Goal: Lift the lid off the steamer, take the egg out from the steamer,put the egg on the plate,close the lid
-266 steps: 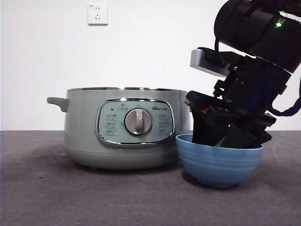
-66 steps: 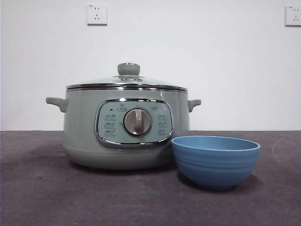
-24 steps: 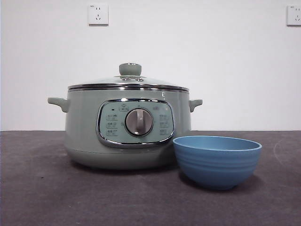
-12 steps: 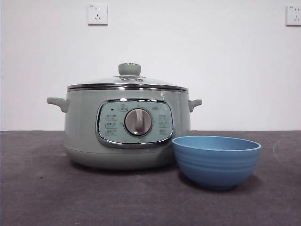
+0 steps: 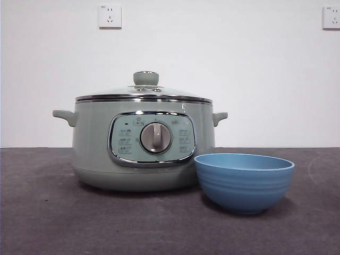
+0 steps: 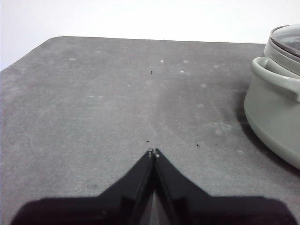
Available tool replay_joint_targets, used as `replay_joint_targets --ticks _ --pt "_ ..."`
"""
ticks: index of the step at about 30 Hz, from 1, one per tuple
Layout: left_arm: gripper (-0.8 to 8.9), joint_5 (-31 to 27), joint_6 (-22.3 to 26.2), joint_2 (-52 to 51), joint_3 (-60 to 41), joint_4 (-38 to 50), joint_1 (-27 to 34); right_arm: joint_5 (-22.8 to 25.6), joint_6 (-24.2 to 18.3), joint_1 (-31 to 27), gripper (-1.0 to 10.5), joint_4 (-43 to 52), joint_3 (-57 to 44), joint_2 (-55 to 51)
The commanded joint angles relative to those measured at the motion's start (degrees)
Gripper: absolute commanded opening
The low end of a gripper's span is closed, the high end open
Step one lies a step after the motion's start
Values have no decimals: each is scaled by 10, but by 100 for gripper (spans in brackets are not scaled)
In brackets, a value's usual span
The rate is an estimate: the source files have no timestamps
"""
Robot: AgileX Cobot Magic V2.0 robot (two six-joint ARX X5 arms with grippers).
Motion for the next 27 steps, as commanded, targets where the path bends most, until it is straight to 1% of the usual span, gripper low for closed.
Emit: replay_joint_targets --ticks 1,3,6,11,14,17,19,20,22,26,27 --pt "-3 0 -2 -2 -8 3 3 25 -35 -30 2 10 1 -17" --pt "-3 0 -2 -2 -8 3 3 21 -42 -64 2 30 -3 -30" --pt "-3 0 -2 -2 -8 3 3 22 -44 -131 2 53 -12 -57" --pt "-3 0 -2 -2 -8 3 3 21 -88 -241 2 127 -58 -109" --pt "-3 0 -2 -2 -8 3 3 21 -86 -280 2 202 -117 -147" --pt "-3 0 -2 -2 -8 3 3 30 -84 -294 2 288 -193 -184" --pt "-3 0 -2 -2 -8 3 3 46 -83 -297 2 330 -243 -208" --pt "-3 0 -2 -2 -8 3 3 57 -78 -297 2 351 -269 -219" --pt "-3 0 -2 -2 -8 3 3 73 -54 -297 2 387 -315 -239" --pt "-3 0 -2 -2 -8 3 3 132 12 -296 2 452 -402 -277" --pt "-3 0 -2 -2 -8 3 3 136 26 -296 2 460 -418 -284"
